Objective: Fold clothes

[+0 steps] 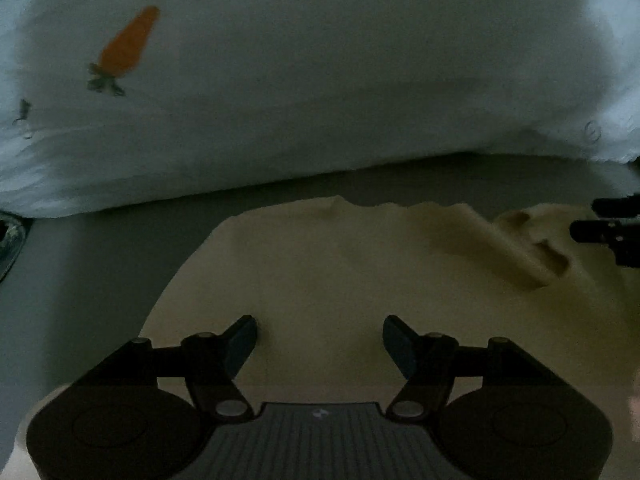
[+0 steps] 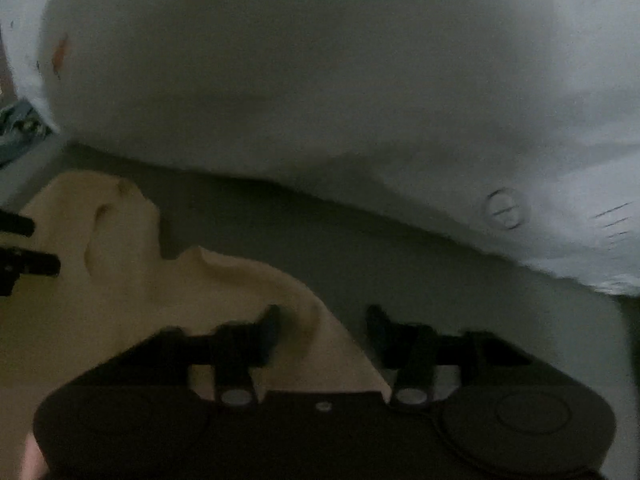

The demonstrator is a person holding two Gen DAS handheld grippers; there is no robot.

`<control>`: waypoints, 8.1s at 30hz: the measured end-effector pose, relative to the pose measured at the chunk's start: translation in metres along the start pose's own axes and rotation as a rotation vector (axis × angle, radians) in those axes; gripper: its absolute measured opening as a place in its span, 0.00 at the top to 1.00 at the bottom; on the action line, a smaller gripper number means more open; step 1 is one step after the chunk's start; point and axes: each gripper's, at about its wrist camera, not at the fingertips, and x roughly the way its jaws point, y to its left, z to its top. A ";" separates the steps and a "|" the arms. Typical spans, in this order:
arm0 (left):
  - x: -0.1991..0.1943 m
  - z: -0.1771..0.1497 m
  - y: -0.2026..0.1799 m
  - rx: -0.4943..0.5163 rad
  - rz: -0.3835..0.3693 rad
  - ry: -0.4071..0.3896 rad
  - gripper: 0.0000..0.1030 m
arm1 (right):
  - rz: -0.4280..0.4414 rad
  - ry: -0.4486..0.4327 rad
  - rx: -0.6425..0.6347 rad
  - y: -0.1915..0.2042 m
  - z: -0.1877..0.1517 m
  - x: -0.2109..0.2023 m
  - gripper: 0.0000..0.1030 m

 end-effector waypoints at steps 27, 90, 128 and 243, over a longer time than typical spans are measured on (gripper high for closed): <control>-0.037 -0.022 -0.061 -0.110 -0.105 0.031 0.09 | -0.602 -0.109 0.592 -0.083 -0.172 -0.224 0.24; -0.044 -0.041 -0.142 0.019 -0.130 0.171 0.00 | -0.344 -0.318 0.676 -0.144 -0.166 -0.253 0.77; -0.038 -0.038 -0.140 0.070 -0.169 0.151 0.00 | -0.974 -0.033 1.007 -0.106 -0.274 -0.302 0.71; -0.205 -0.288 0.315 -0.774 0.173 0.079 0.82 | -0.581 0.198 0.603 0.210 -0.240 -0.273 0.06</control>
